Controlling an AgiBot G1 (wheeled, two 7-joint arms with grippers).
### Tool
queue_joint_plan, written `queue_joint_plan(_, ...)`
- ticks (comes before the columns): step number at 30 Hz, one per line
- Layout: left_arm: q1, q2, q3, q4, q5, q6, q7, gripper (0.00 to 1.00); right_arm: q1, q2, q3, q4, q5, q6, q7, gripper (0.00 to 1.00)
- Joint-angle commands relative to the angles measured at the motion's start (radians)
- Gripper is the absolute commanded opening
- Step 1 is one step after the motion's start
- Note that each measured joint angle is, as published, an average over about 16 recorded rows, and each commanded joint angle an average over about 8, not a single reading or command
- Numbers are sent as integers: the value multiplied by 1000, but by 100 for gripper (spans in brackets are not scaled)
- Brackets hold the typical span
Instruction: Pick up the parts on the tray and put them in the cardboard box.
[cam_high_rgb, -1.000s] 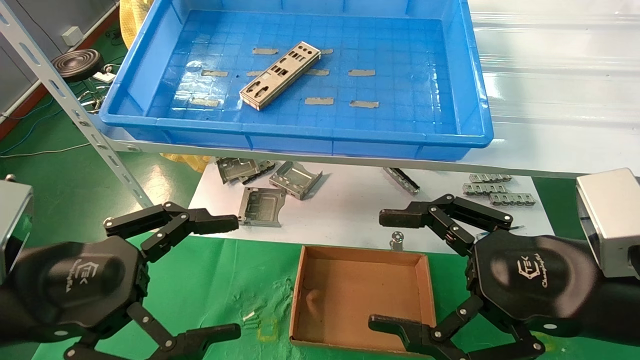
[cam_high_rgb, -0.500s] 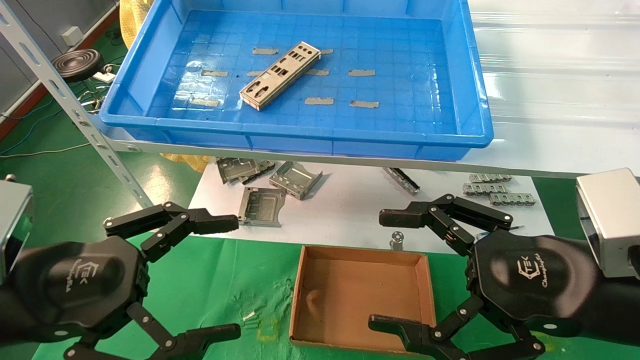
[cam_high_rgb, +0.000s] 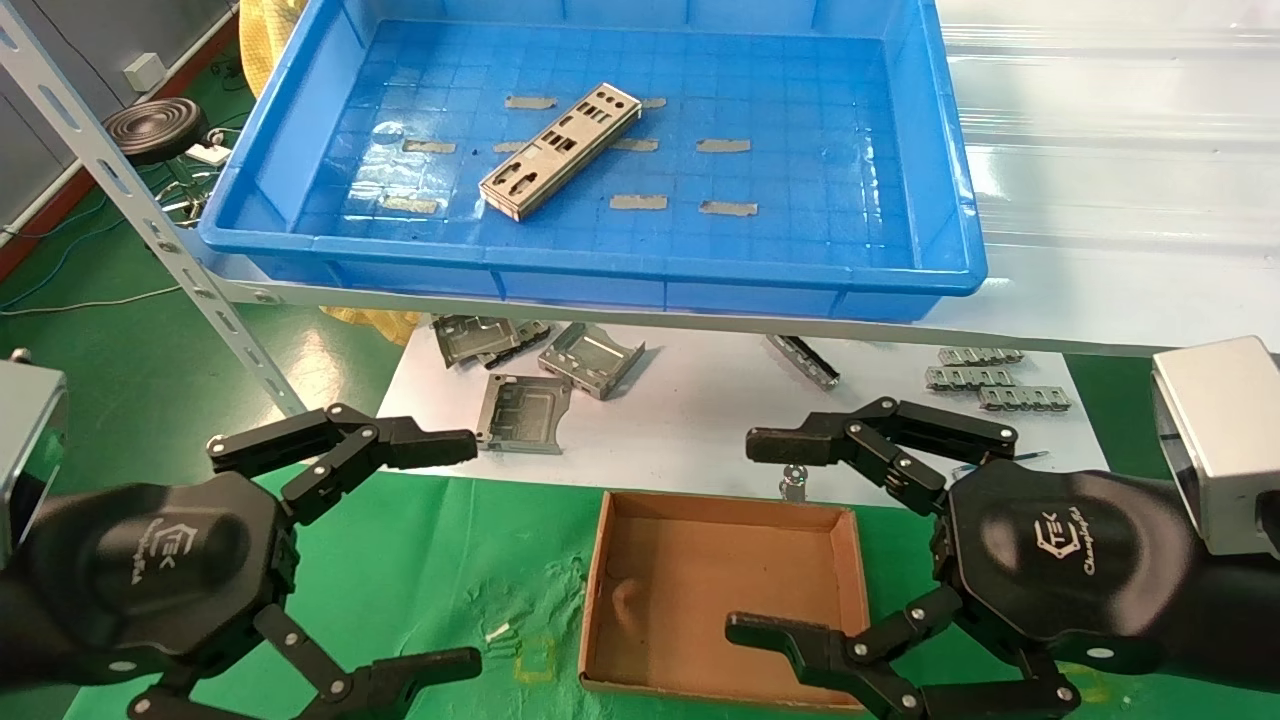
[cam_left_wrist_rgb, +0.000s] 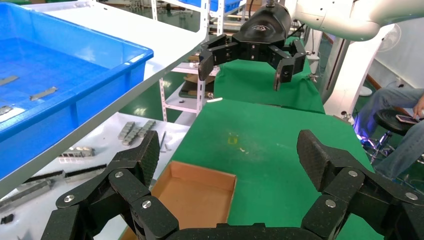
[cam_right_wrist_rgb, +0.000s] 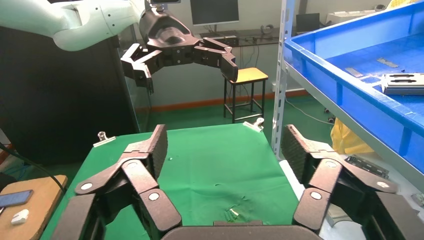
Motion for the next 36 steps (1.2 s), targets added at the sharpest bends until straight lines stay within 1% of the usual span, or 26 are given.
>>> queue_joint_plan(1,0,0,0,0,0,0,0,100,0,0,0,0,0,0,0,0)
queue_joint_plan(36,-11,4,-1,1,8,-10,3,100,0,0,0,0,0,0,0,0)
